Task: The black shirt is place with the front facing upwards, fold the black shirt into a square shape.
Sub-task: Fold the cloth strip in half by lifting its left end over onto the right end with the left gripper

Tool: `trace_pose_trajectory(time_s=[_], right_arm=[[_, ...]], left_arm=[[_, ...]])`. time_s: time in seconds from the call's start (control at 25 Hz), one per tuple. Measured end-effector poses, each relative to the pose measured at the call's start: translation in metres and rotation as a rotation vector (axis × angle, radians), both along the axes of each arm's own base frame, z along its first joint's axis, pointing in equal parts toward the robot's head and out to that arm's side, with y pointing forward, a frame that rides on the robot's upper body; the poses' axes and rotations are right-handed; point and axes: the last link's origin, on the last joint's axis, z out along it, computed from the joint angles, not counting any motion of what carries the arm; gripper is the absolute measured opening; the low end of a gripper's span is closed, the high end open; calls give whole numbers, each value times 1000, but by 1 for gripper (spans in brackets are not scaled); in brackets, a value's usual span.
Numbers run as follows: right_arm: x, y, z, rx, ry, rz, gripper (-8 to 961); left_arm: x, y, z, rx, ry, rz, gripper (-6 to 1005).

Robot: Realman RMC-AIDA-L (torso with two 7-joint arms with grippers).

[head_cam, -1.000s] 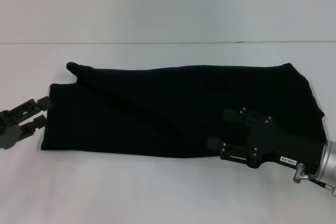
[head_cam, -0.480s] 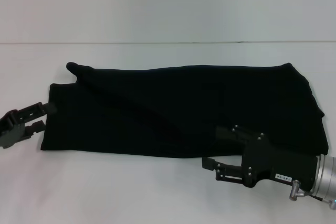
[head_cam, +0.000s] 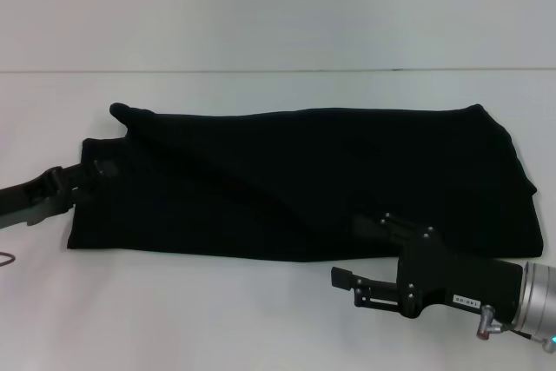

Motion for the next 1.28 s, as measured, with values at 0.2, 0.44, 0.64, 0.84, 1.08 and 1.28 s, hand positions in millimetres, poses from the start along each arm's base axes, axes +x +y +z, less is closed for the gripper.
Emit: trace_pose_trajectory(time_s=[0.2,0.44,0.64,0.84,1.08,1.28], right_arm=[[0,-2,-2,-11,-3,4,884],[0,-2,-2,-13,-4,6,884],[0,-2,-2,-12,-5,4,885],[0,-2,-2,-11,-6,4,885],[0,-2,-2,-12,-6,4,882],[0,-2,-2,-13,-6,4,884]], left_arm=[[3,8,-6,4,29,2,835],[5,13,-14,-4,61,10,834],[2,18,-11,31,73,27,835],[4,26,-11,60,94,39,835],[7,29,-16,58,117,27,834],[8,29,-20,55,118,29,834]])
